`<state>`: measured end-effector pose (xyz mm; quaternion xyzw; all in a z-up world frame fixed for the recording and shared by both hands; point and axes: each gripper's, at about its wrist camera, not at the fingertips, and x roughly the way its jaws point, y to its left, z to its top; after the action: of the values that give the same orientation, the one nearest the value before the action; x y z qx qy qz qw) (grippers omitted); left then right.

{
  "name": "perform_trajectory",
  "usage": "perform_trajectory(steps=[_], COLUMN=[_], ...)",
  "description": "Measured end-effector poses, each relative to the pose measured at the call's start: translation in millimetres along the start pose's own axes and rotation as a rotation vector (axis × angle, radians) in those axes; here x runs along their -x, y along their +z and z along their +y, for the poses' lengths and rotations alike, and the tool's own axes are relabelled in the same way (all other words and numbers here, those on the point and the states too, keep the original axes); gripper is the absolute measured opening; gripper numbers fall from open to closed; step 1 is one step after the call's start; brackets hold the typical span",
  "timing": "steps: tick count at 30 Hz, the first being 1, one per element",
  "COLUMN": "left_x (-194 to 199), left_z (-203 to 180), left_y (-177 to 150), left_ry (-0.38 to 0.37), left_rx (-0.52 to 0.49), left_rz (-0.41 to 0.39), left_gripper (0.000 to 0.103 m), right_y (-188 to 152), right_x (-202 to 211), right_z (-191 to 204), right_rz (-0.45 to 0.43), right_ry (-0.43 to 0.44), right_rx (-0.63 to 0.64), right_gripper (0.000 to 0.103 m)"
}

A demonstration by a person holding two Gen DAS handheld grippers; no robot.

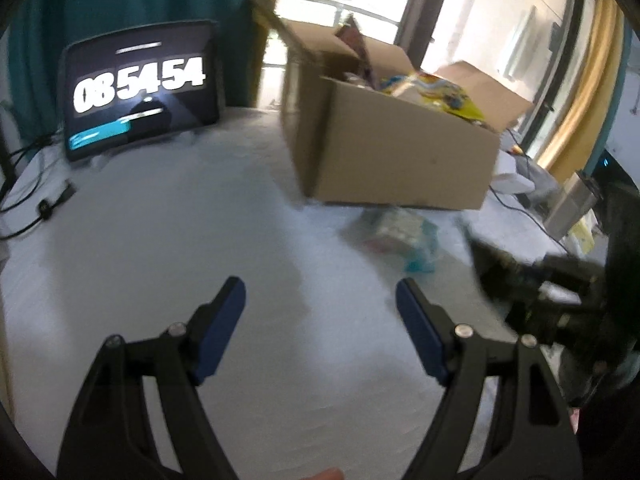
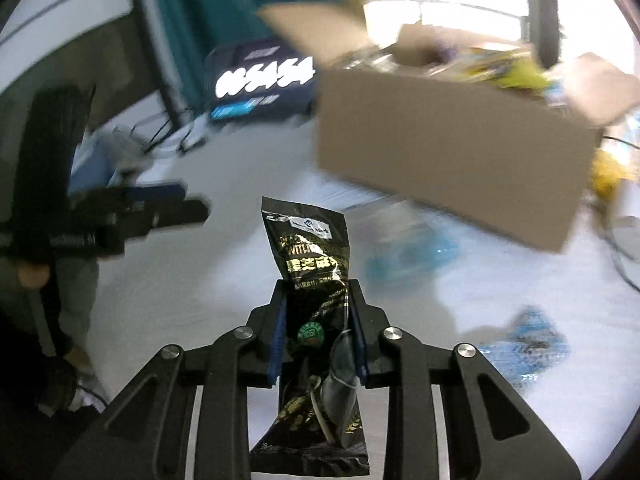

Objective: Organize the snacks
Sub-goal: 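Grasp the black snack bag with the right tool, then grasp the clear package with blue label with the left tool while the right tool holds the black bag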

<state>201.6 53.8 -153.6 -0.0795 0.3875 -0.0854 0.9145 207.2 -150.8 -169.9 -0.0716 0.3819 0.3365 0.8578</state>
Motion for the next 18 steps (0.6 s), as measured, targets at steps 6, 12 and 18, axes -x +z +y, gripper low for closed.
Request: perform_trajectory(steps=[6, 12, 18], left_x=[-32.1, -70.4, -105.7], left_z=[-45.3, -75.9, -91.3], left_y=[17.0, 36.7, 47.3], left_ry=[-0.035, -0.039, 0.071], left_rx=[-0.077, -0.081, -0.067], left_rz=[0.042, 0.074, 0.084], left_gripper=[0.079, 0.079, 0.079], right_y=[4.4, -1.2, -6.2], right_x=[41.7, 54.2, 57.0], right_z=[-58.7, -100.9, -119.9], right_rz=[-0.101, -0.148, -0.165], right_ry=[-0.071, -0.093, -0.082], right_rx=[-0.081, -0.151, -0.173], right_gripper=[0.029, 0.029, 0.029])
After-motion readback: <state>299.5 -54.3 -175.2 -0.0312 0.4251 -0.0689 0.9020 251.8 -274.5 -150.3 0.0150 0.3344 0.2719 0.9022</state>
